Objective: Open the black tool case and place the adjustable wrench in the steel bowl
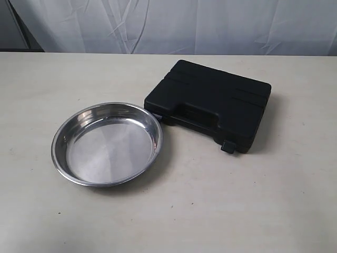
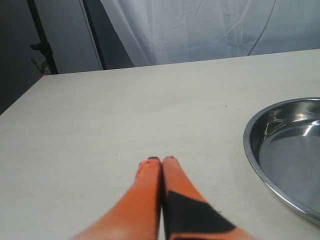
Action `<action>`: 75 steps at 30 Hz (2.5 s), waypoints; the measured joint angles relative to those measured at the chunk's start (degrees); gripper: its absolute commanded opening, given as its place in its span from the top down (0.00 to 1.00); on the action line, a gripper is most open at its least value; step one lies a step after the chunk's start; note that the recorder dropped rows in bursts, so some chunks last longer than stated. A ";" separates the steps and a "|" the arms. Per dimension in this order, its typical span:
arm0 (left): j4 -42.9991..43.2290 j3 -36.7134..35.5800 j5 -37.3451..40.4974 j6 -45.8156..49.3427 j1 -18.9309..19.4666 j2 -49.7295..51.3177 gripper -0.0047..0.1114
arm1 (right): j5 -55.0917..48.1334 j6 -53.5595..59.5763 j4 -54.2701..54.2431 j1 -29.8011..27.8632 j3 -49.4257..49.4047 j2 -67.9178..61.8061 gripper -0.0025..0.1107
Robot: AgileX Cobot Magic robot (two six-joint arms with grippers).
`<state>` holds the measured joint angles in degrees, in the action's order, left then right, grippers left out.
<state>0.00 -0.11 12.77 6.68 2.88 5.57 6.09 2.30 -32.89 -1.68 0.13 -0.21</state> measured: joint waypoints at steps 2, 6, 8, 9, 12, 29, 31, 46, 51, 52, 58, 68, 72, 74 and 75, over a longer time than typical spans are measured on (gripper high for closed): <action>0.00 0.00 0.00 0.00 0.00 0.00 0.96 | 3.97 -1.66 -8.95 0.00 0.00 0.00 0.99; 0.00 0.00 0.00 0.00 0.00 0.00 0.96 | 5.14 -3.20 -18.09 0.00 0.00 0.00 0.99; 0.00 0.00 0.00 0.00 0.00 0.00 0.96 | 4.60 -3.42 -19.40 0.00 0.00 0.00 0.99; 0.00 0.00 0.00 0.00 0.00 0.00 0.96 | 4.55 -3.42 -19.40 0.00 0.00 0.00 0.99; 0.00 0.00 0.00 0.00 0.00 0.00 0.96 | 5.60 -1.51 -15.26 0.00 0.83 0.00 0.99; 0.00 0.00 0.00 0.00 0.00 0.00 0.96 | -4.77 0.33 13.79 0.00 31.96 -22.56 0.99; 0.00 0.00 0.00 0.00 0.00 0.00 0.96 | -16.45 0.46 17.48 0.00 38.84 -33.00 0.99; 0.00 0.00 0.00 0.00 0.00 0.00 0.96 | -68.53 23.69 20.08 22.08 89.21 -110.13 0.79; 0.00 0.00 0.00 0.00 0.00 0.00 0.96 | -67.48 23.90 25.82 27.96 93.32 -119.23 0.52; 0.00 0.00 0.00 0.00 0.00 0.00 0.96 | -67.18 24.03 26.48 28.48 93.60 -120.05 0.53; 0.00 0.00 0.00 0.00 0.00 0.00 0.96 | -65.35 24.13 27.94 29.41 93.84 -123.47 0.69; 0.00 0.00 0.00 0.00 0.00 0.00 0.96 | -62.99 24.24 27.93 29.41 93.93 -126.74 0.62; 0.00 0.00 0.00 0.00 0.00 0.00 0.96 | -62.75 23.66 27.93 29.50 93.93 -128.16 0.63; 0.00 0.00 0.00 0.00 0.00 0.00 0.96 | -62.75 23.11 27.81 29.54 93.93 -128.93 0.77; 0.00 0.00 0.00 0.00 0.00 0.00 0.96 | -62.75 22.94 27.81 29.54 93.93 -129.06 0.90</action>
<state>0.00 -0.11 12.77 6.68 2.88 5.57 -56.65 25.24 -5.08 27.86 94.06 -129.28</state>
